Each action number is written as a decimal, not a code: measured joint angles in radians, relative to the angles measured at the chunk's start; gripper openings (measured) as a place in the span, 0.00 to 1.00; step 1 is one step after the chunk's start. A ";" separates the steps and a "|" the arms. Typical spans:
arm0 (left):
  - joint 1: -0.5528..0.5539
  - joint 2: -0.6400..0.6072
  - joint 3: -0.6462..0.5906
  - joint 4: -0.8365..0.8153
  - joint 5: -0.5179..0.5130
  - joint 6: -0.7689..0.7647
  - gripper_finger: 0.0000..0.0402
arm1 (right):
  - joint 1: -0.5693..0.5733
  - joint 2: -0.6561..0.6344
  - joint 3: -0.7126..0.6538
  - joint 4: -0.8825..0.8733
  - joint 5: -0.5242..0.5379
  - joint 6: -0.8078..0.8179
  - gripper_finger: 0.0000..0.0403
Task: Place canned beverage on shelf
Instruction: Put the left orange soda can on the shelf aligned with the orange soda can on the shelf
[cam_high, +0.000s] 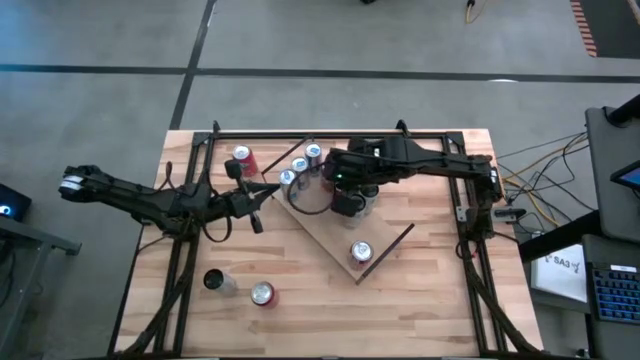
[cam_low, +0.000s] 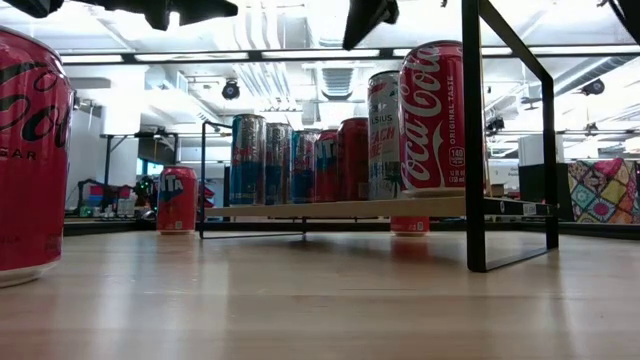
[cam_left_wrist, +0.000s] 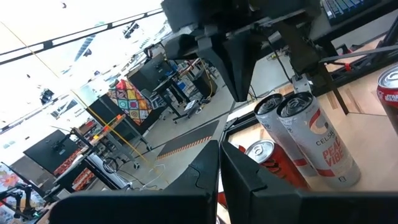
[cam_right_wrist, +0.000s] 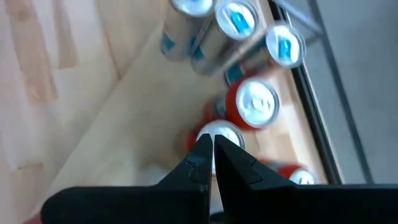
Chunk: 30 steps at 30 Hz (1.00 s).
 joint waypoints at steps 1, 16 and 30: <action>0.000 0.000 0.000 0.000 0.000 -0.006 0.00 | 0.002 -0.012 -0.024 0.029 -0.001 -0.019 0.02; 0.000 0.000 0.000 0.001 0.001 -0.035 0.00 | 0.002 -0.368 -0.711 0.753 0.000 -0.099 0.02; 0.000 -0.009 0.072 0.040 -0.348 -0.263 0.00 | 0.004 -0.546 -1.139 1.247 -0.001 -0.150 0.02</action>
